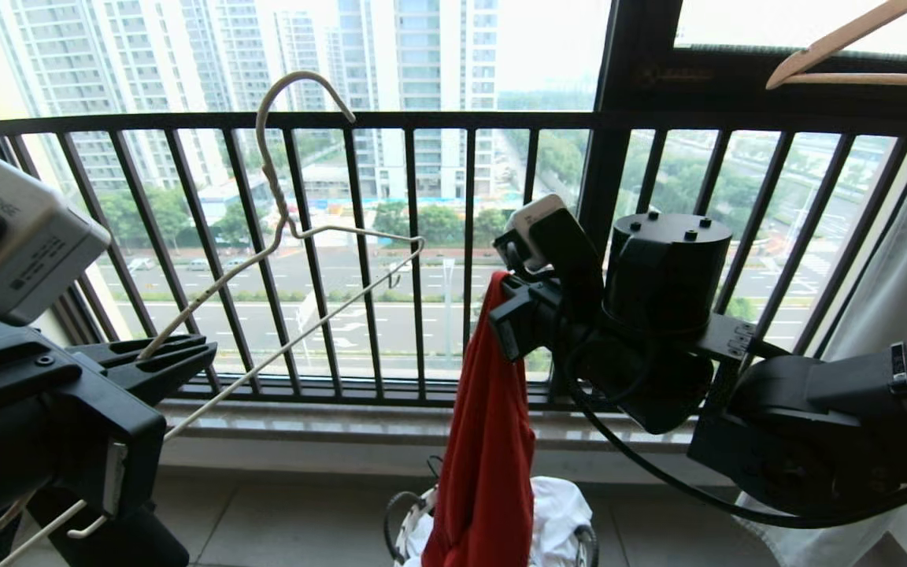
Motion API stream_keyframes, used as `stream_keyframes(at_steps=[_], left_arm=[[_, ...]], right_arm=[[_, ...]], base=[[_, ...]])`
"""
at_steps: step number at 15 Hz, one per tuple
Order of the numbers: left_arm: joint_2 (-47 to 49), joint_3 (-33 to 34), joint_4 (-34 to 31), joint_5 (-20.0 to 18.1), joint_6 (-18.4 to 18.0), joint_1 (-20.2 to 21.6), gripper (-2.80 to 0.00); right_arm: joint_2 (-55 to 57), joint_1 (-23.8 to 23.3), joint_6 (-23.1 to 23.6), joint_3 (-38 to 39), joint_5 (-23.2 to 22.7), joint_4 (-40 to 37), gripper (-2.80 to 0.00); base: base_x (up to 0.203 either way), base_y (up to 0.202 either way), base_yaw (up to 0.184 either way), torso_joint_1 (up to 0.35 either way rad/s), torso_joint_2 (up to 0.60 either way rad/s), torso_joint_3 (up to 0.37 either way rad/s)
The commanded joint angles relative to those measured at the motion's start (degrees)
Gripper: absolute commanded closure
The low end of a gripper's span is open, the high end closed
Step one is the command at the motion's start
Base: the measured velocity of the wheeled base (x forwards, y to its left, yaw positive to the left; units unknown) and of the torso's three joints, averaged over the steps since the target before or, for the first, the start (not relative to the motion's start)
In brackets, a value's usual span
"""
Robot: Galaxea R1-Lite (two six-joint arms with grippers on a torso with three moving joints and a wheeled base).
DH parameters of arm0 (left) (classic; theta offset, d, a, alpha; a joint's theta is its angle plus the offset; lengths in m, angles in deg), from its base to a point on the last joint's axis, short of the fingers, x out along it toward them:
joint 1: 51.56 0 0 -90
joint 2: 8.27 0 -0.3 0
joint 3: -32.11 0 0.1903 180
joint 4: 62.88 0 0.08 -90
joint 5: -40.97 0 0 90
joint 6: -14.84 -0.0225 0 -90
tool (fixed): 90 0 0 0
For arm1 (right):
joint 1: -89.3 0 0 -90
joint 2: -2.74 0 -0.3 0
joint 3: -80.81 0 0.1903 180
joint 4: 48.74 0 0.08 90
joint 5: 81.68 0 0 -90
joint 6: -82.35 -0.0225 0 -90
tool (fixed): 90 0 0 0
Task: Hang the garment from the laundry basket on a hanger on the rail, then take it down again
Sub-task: Hang the clothes on the clothes rack
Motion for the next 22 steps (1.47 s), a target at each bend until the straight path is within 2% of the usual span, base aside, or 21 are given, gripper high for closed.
stream_keyframes(at_steps=[1,8,12,16,19,22], left_arm=[[0.3,0.1,0.0,0.2,-0.5,0.0,0.00],[0.6,0.3,-0.3,-0.5,-0.2,0.0,0.00],[1.5,0.6,-0.6,-7.4,0.5,0.0,0.00],[1.1,3.1,-0.5,-17.5,1.3,0.0,0.00],[1.1,4.0,-0.6,-17.9,1.2,-0.1,0.00],[1.8,5.2,-0.4,-18.0,0.9,-0.1,0.00]], right_arm=[[0.1,0.1,0.1,0.0,0.1,0.3,0.00],[1.6,-0.9,0.0,-0.4,-0.2,0.3,0.00],[4.0,-3.2,0.2,-2.9,-0.7,-0.6,0.00],[2.3,-3.3,-0.9,-5.0,-0.6,-9.7,0.00],[1.1,-3.3,-6.0,-8.7,-0.6,-18.0,0.00],[0.1,-3.3,-9.7,-10.7,-0.8,-21.5,0.00]], base=[[0.000,0.000,0.000,0.205,-0.51,-0.303],[0.000,0.000,0.000,0.181,-0.43,-0.251],[0.000,0.000,0.000,0.028,-0.04,-0.024],[0.000,0.000,0.000,0.000,0.00,0.000],[0.000,0.000,0.000,0.000,0.00,0.000],[0.000,0.000,0.000,0.000,0.00,0.000]])
